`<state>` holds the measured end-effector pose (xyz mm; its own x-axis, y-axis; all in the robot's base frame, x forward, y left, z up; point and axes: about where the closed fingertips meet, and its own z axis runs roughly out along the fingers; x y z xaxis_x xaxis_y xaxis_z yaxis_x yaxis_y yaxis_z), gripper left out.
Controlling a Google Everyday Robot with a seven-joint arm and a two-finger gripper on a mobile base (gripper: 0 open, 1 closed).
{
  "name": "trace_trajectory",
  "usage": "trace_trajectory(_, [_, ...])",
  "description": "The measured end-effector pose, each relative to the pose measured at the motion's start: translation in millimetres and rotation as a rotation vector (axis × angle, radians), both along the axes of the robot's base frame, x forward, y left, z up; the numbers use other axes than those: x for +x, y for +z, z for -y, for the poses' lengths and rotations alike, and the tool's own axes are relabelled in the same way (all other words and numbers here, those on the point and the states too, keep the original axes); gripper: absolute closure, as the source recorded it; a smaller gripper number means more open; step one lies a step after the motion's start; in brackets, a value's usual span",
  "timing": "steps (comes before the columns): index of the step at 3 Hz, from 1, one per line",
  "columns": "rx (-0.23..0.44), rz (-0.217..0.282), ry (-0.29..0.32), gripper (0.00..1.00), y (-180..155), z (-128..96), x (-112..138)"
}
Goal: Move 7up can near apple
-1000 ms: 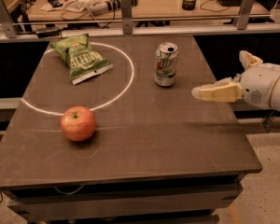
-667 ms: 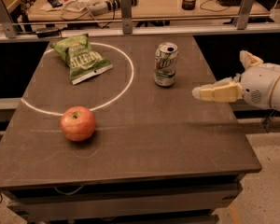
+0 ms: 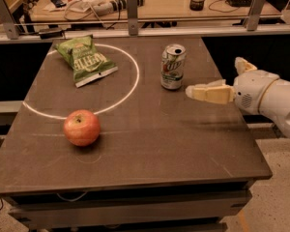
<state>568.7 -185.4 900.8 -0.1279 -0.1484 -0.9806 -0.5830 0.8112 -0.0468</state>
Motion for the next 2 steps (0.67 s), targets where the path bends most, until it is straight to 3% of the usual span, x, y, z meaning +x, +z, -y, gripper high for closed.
trace_trajectory(2, [0.071, 0.032, 0.043, 0.00, -17.3, -36.0, 33.9])
